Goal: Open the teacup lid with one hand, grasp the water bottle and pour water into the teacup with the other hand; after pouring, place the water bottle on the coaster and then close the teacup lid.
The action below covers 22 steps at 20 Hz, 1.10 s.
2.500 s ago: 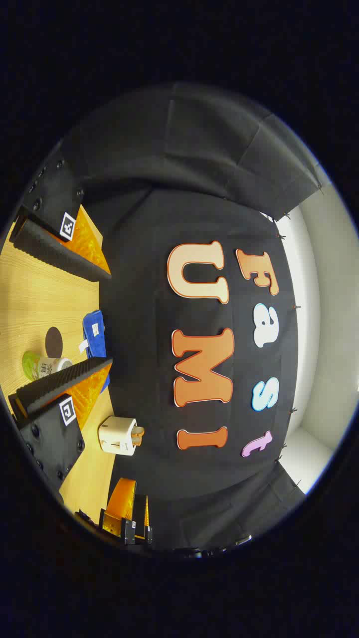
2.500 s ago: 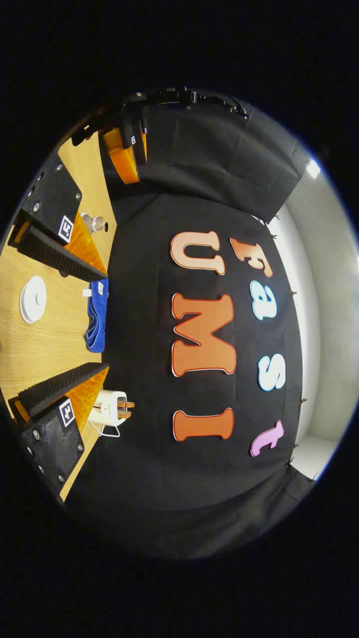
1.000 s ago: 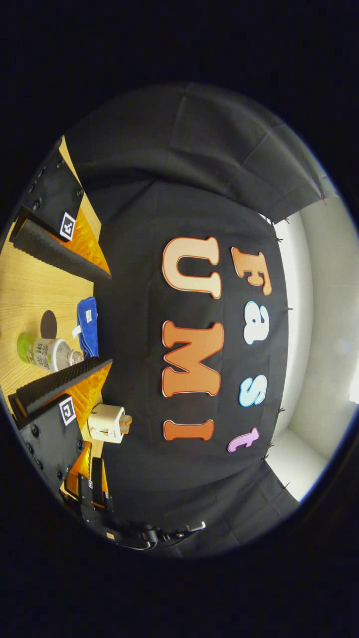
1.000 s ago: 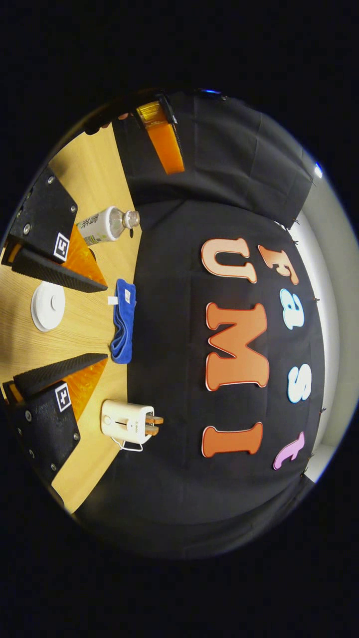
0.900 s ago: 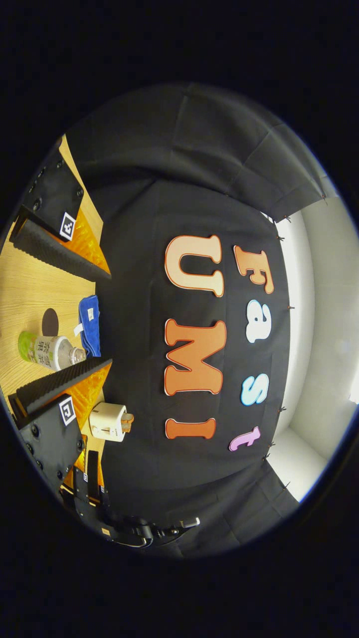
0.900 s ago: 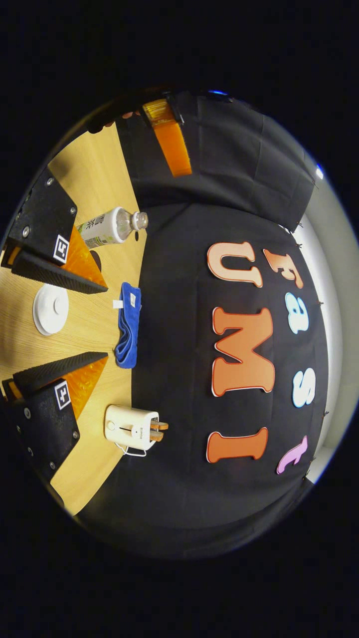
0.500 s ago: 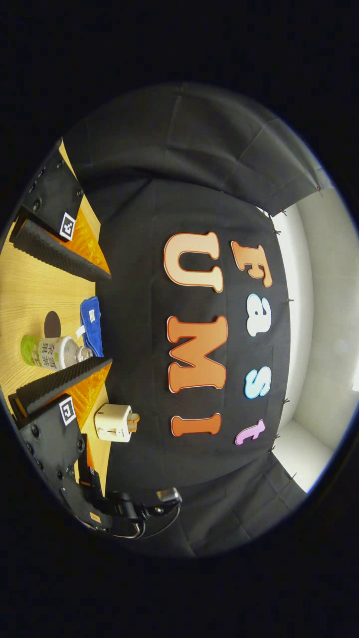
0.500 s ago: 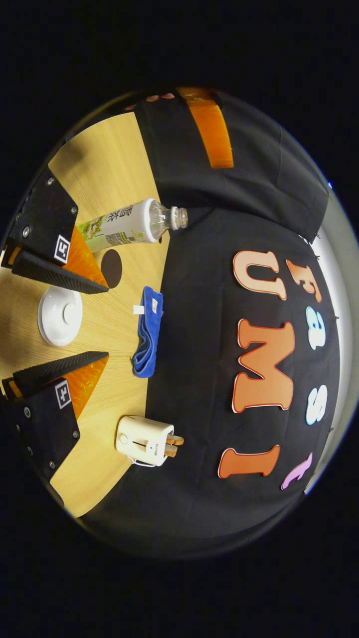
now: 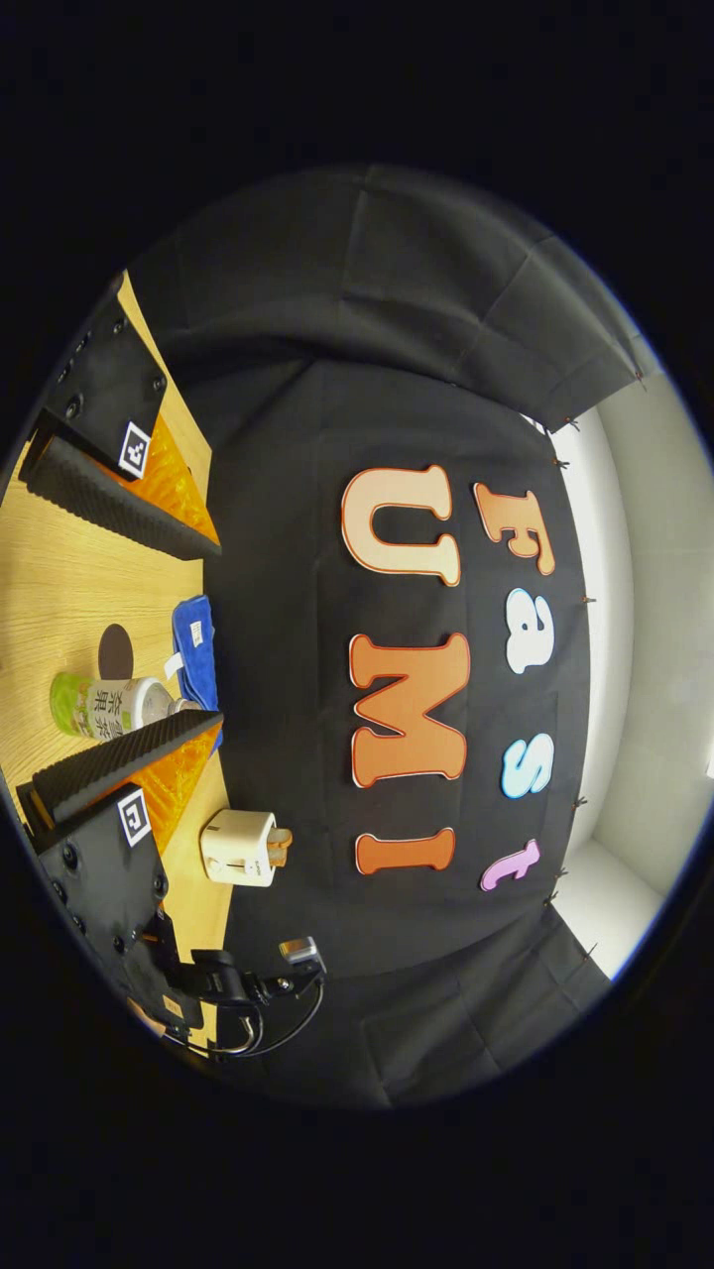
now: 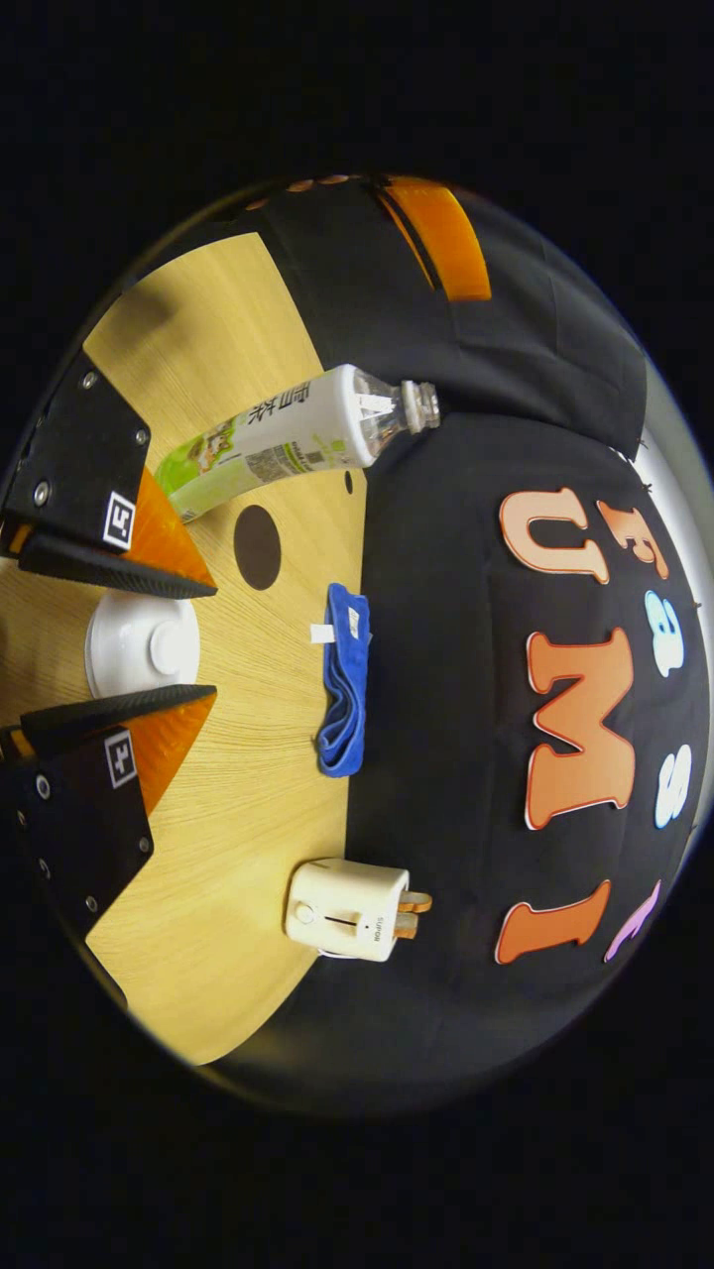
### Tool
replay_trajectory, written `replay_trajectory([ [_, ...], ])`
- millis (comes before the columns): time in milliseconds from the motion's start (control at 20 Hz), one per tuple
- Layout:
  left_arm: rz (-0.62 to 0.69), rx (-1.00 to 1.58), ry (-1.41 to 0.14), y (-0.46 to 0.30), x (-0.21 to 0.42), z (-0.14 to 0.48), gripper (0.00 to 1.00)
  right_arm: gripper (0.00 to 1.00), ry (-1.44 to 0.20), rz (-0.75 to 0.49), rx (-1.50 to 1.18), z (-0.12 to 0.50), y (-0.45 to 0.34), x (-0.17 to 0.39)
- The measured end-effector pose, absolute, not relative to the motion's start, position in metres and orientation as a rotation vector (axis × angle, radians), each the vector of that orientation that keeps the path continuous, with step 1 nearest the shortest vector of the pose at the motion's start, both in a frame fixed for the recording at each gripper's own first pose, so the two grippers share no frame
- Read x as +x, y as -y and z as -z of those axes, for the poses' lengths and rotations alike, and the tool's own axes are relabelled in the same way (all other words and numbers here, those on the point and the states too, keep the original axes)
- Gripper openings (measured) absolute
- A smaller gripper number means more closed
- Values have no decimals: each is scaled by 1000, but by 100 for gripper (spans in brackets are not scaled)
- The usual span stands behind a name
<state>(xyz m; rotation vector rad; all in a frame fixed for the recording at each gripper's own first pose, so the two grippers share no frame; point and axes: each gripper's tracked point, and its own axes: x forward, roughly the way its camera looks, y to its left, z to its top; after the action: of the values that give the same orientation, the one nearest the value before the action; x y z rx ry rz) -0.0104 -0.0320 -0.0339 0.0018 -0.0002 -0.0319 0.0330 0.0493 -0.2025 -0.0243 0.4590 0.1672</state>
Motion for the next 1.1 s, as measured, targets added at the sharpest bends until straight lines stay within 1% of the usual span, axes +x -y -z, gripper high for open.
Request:
replay_trajectory([
  [50,33,9,-3,33,-9,36,96,49,-436,-173,-32,199,-51,36],
  [250,44,13,-20,40,-7,43,98,48,-439,-189,-72,199,-53,37],
  [300,50,11,-25,42,-8,45,98,45,-443,-185,-71,200,-51,38],
  [350,54,13,-29,44,-7,46,98,36,-444,-185,-66,199,-51,38],
  [400,55,15,-32,44,-6,48,98,39,-444,-185,-66,199,-50,38],
  [450,57,17,-34,45,-7,49,98,35,-443,-176,-64,199,-47,39],
  [500,59,17,-36,47,-7,50,98,30,-445,-183,-55,200,-48,38],
  [550,63,16,-40,49,-7,51,98,23,-439,-188,-45,199,-49,38],
  [600,66,12,-45,50,-6,54,98,26,-437,-188,-34,199,-48,40],
  [650,71,5,-53,52,-6,58,98,21,-438,-183,-22,199,-46,39],
  [700,80,1,-59,56,-5,60,98,24,-439,-177,-12,199,-45,39],
  [850,91,6,-79,61,-3,69,98,22,-410,-174,9,188,-44,39],
  [1100,112,2,-104,70,-1,81,99,22,-360,-166,55,164,-34,36],
])
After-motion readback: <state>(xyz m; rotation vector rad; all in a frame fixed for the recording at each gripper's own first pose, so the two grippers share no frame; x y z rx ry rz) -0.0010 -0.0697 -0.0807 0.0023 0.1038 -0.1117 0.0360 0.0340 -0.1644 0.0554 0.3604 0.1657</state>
